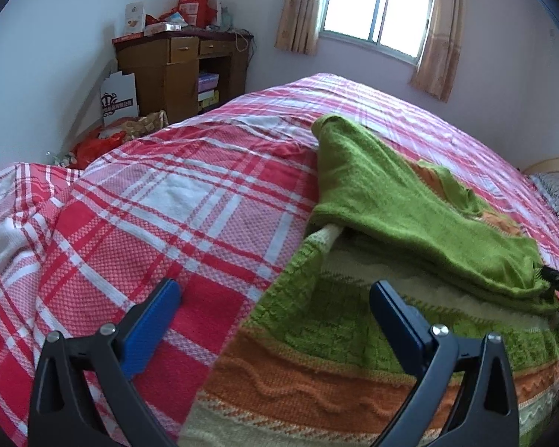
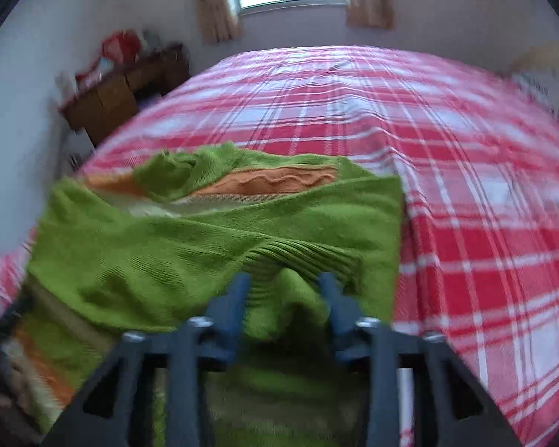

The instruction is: Fold small clothes

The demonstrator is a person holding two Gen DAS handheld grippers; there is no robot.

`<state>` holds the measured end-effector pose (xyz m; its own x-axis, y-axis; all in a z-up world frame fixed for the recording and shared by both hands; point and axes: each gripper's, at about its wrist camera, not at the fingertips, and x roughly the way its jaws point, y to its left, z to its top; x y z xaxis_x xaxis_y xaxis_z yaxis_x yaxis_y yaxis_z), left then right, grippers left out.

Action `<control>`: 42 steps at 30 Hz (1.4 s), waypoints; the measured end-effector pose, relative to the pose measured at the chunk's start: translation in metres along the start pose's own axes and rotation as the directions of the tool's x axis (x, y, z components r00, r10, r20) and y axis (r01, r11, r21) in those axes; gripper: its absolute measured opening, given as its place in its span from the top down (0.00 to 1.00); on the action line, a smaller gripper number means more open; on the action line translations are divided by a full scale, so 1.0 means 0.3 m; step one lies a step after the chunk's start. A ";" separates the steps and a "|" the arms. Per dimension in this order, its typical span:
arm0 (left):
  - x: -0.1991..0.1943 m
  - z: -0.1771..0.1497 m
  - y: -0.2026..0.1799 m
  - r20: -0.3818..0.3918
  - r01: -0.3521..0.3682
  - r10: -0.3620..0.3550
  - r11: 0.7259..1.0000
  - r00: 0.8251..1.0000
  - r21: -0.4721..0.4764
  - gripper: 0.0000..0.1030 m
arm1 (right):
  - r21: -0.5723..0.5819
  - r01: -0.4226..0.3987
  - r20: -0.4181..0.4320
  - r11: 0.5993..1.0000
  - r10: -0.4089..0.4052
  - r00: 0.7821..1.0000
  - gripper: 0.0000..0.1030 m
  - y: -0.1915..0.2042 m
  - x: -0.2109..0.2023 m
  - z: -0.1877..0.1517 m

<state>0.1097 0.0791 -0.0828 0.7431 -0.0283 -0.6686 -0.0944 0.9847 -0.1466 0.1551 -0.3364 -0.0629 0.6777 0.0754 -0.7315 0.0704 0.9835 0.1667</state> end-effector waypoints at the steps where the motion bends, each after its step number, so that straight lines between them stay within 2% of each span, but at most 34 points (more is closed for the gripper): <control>1: -0.007 0.001 0.001 -0.005 -0.008 0.008 1.000 1.000 0.005 0.00 | 0.019 0.020 0.015 1.000 -0.020 1.000 0.52 -0.017 -0.020 -0.007; 3: -0.029 0.010 0.000 -0.004 -0.053 0.054 0.998 0.999 0.016 0.00 | 0.053 0.100 0.065 0.994 -0.103 0.993 0.52 -0.065 -0.100 -0.019; 5: -0.064 0.035 -0.007 0.033 -0.061 0.061 0.998 0.998 0.017 0.00 | 0.049 0.138 0.129 0.989 -0.143 0.981 0.52 -0.080 -0.172 -0.036; 7: -0.084 0.079 -0.032 0.069 -0.064 0.062 0.998 0.996 0.023 0.00 | -0.013 0.111 0.167 0.994 -0.107 0.980 0.54 -0.052 -0.221 -0.030; 9: -0.077 0.136 -0.076 0.088 -0.080 0.076 0.996 0.993 0.039 0.00 | -0.049 0.047 0.192 0.998 -0.037 0.981 0.63 -0.003 -0.241 -0.017; 12: 0.003 0.205 -0.141 0.062 -0.104 0.100 0.993 0.993 0.063 0.00 | -0.068 -0.047 0.158 0.997 0.057 0.986 0.67 0.065 -0.191 0.017; 13: 0.061 0.220 -0.153 0.028 -0.150 0.149 0.987 0.988 0.064 0.00 | -0.094 -0.048 0.144 0.994 0.061 0.988 0.75 0.099 -0.157 0.020; 14: 0.102 0.220 -0.155 -0.003 -0.193 0.193 0.979 0.981 0.070 0.00 | -0.118 -0.047 0.125 0.992 0.062 0.990 0.82 0.125 -0.125 0.019; 16: 0.199 0.200 -0.137 -0.096 -0.256 0.265 0.962 0.960 0.097 0.00 | -0.131 -0.075 0.025 0.989 0.079 0.997 0.83 0.159 -0.033 -0.006; 18: 0.194 0.180 -0.102 -0.075 -0.214 0.218 0.975 0.973 0.062 0.00 | -0.132 -0.100 -0.087 0.986 0.088 0.992 0.83 0.158 0.040 -0.071; 20: 0.177 0.173 -0.063 -0.080 -0.218 0.220 0.975 0.972 0.041 0.00 | -0.173 -0.103 -0.030 0.980 0.099 0.995 0.84 0.143 0.004 -0.123; 21: 0.175 0.171 -0.055 -0.082 -0.213 0.215 0.976 0.973 0.039 0.00 | -0.170 -0.106 -0.029 0.980 0.103 0.994 0.84 0.135 -0.012 -0.138; 23: 0.172 0.165 -0.028 -0.108 -0.192 0.193 0.981 0.975 0.018 0.00 | -0.135 -0.117 -0.058 0.984 0.110 0.992 0.84 0.105 -0.033 -0.163; 26: 0.136 0.177 -0.023 -0.118 -0.192 0.190 0.981 0.975 -0.009 0.00 | -0.151 -0.128 -0.086 0.980 0.116 0.989 0.84 0.077 -0.062 -0.198; 28: 0.097 0.205 -0.049 -0.082 -0.219 0.217 0.976 0.973 -0.014 0.01 | -0.177 -0.096 -0.095 0.979 0.080 0.992 0.84 0.082 -0.078 -0.180; 29: 0.065 0.232 -0.061 -0.044 -0.207 0.206 0.978 0.978 -0.018 0.01 | -0.177 -0.097 -0.071 0.979 0.086 0.994 0.84 0.081 -0.104 -0.161; 32: 0.053 0.314 -0.101 -0.003 -0.161 0.161 0.987 0.987 -0.011 0.00 | -0.124 -0.130 0.043 0.984 0.136 0.990 0.83 0.064 -0.182 -0.084; 35: 0.120 0.398 -0.116 -0.009 -0.164 0.164 0.986 0.986 -0.035 0.00 | -0.109 -0.133 0.077 0.985 0.142 0.987 0.83 0.070 -0.173 -0.013; 37: 0.199 0.436 -0.111 -0.065 -0.148 0.146 0.988 0.987 -0.034 0.01 | -0.134 -0.117 0.067 0.984 0.127 0.990 0.83 0.096 -0.119 0.012; 39: 0.240 0.447 -0.083 -0.096 -0.084 0.077 0.994 0.992 -0.069 0.03 | -0.154 -0.097 0.040 0.983 0.104 0.994 0.83 0.106 -0.057 0.014; 40: 0.255 0.450 -0.071 -0.106 -0.013 0.004 0.996 0.994 -0.086 0.03 | -0.160 -0.090 0.025 0.983 0.095 0.995 0.83 0.110 -0.029 0.008; 42: 0.313 0.448 -0.052 -0.157 0.095 -0.112 0.989 0.981 -0.114 0.03 | -0.158 -0.072 -0.050 0.985 0.065 0.997 0.83 0.105 0.054 -0.018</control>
<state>0.2701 0.0842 -0.0454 0.6360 -0.1652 -0.7538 -0.0987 0.9514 -0.2918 0.1644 -0.3032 -0.0730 0.6431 0.1473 -0.7515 -0.0951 0.9891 0.1125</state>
